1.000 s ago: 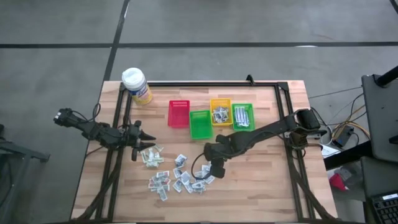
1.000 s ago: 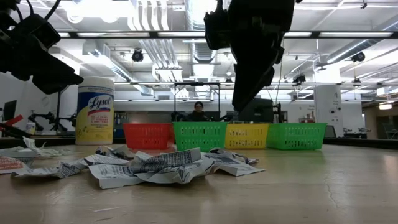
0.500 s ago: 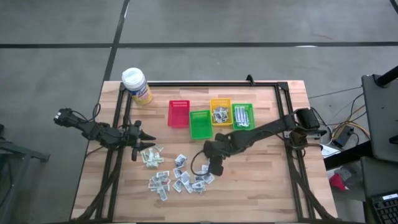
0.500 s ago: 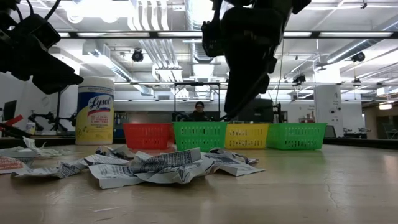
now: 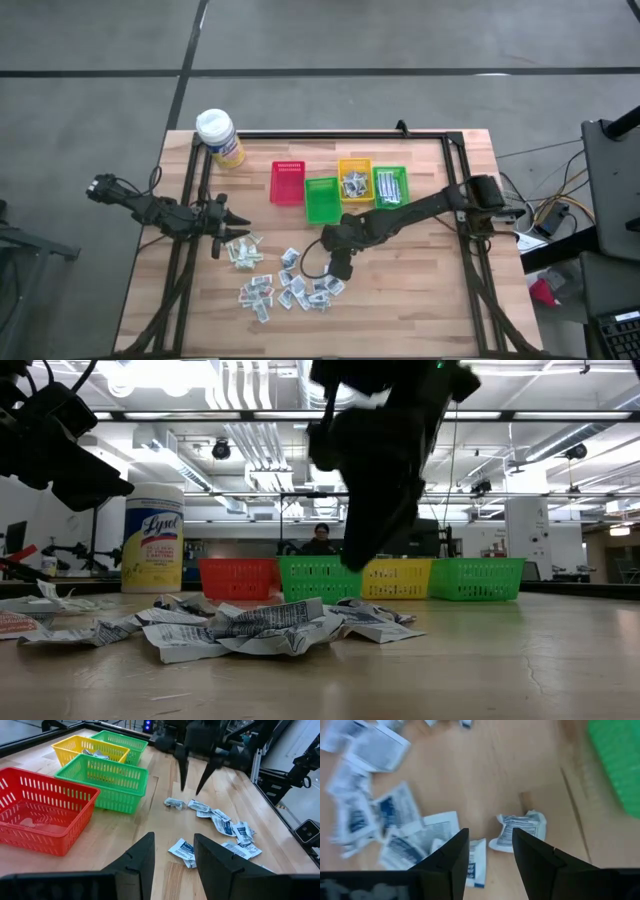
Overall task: Pick & Place First Aid Supplies
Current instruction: Put the alcohol pad into the yellow basket
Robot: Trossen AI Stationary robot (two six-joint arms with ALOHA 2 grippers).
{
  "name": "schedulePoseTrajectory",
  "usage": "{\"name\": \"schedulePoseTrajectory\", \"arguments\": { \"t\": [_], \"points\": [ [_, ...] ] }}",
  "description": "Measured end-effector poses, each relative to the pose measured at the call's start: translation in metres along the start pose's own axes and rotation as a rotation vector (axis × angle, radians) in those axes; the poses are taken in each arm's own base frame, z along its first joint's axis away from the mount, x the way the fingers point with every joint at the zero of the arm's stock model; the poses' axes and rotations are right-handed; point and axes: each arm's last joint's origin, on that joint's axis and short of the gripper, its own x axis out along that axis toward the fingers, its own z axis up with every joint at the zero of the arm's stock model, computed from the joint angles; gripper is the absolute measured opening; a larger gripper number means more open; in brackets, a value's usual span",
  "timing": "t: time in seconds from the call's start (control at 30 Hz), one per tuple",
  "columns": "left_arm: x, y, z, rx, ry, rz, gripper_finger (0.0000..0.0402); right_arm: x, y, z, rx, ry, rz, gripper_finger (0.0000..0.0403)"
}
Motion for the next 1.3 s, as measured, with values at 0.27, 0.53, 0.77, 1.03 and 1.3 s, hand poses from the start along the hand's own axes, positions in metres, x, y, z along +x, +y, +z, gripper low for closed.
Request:
{"name": "schedulePoseTrajectory", "arguments": {
  "t": [0.27,0.53,0.77,1.03,1.3],
  "points": [
    [0.000,0.000,0.000,0.000,0.000,0.000,0.0131,0.018,0.000,0.005,0.005,0.045,-0.027,0.0144],
    [0.000,0.000,0.000,0.003,0.001,0.000,0.0131,0.016,-0.001,0.002,0.008,0.081,-0.047,0.0129],
    [0.000,0.000,0.000,0.025,0.001,0.000,0.0131,0.016,-0.001,0.004,0.034,0.059,-0.043,0.0126],
    [0.000,0.000,0.000,0.024,0.001,0.000,0.0131,0.018,-0.002,0.002,0.067,0.047,-0.066,0.0122],
    [0.000,0.000,0.000,0.024,0.000,0.000,0.0131,0.020,-0.004,0.000,0.084,0.053,-0.076,0.0119]
  ]
}}
